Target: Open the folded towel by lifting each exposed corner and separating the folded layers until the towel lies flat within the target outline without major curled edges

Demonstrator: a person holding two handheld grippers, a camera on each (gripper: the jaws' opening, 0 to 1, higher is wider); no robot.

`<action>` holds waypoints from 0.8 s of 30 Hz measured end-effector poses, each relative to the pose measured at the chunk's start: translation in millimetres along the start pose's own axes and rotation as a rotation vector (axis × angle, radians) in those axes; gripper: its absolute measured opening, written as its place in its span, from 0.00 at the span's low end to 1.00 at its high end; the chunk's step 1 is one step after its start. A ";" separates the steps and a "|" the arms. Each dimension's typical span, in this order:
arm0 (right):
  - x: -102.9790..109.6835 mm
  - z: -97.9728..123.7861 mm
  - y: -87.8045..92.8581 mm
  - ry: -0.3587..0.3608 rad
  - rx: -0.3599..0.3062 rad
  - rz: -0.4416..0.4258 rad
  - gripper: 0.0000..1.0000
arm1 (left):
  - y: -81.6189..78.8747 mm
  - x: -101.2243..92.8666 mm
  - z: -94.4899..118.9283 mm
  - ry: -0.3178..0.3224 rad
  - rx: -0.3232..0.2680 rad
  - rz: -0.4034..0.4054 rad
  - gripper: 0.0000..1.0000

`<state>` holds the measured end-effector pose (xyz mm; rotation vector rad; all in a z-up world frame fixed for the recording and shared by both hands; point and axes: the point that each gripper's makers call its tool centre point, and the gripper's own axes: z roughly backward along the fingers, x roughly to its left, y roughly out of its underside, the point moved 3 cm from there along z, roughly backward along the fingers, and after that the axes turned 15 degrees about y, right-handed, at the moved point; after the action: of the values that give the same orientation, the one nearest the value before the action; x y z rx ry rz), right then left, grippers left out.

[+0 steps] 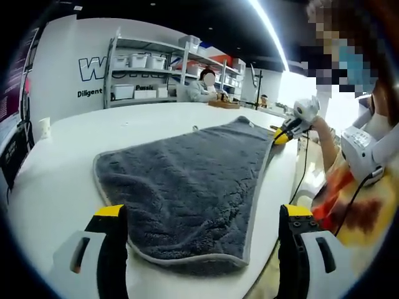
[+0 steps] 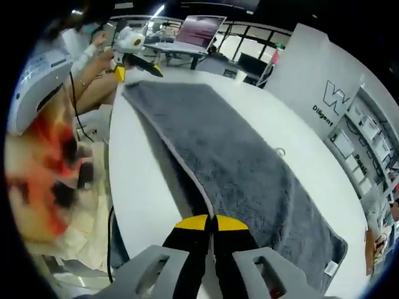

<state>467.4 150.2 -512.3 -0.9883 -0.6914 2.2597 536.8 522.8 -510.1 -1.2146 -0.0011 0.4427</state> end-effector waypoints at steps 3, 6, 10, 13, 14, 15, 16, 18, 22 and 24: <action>5.1 4.9 2.2 -0.019 0.006 0.001 0.00 | -0.1 -0.6 -1.0 0.003 0.001 -0.001 0.99; 9.9 9.6 4.4 -0.039 0.012 -0.001 0.00 | 0.6 -2.7 -3.1 0.004 0.003 -0.001 0.99; 17.8 13.9 8.5 -0.076 0.031 0.001 0.00 | 1.1 -4.0 -4.2 0.006 0.004 -0.001 0.99; 18.4 14.2 8.8 -0.079 0.033 0.002 0.00 | 1.1 -4.1 -4.2 0.006 0.004 -0.001 0.99; 18.7 14.3 8.9 -0.080 0.033 0.003 0.00 | 1.1 -4.2 -4.2 0.006 0.004 -0.001 0.99; 21.8 16.1 10.7 -0.093 0.040 0.003 0.00 | 1.3 -4.3 -4.3 0.006 0.003 -0.001 0.99; 24.8 18.0 12.4 -0.106 0.046 0.004 0.00 | 1.4 -4.5 -4.4 0.006 0.003 -0.001 0.99; 32.7 22.1 16.5 -0.142 0.060 0.003 0.00 | 1.5 -3.8 -4.4 0.006 0.002 0.000 0.99; 39.6 23.9 21.0 -0.168 0.078 0.006 0.00 | 1.2 -3.8 -4.0 0.008 0.002 -0.002 0.99; 42.8 24.1 22.3 -0.179 0.086 0.010 0.00 | 1.2 -4.1 -3.9 0.009 0.001 -0.002 0.99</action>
<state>418.1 158.0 -532.8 -0.7565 -0.6589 2.3857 533.6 518.3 -511.6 -1.2158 0.0056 0.4359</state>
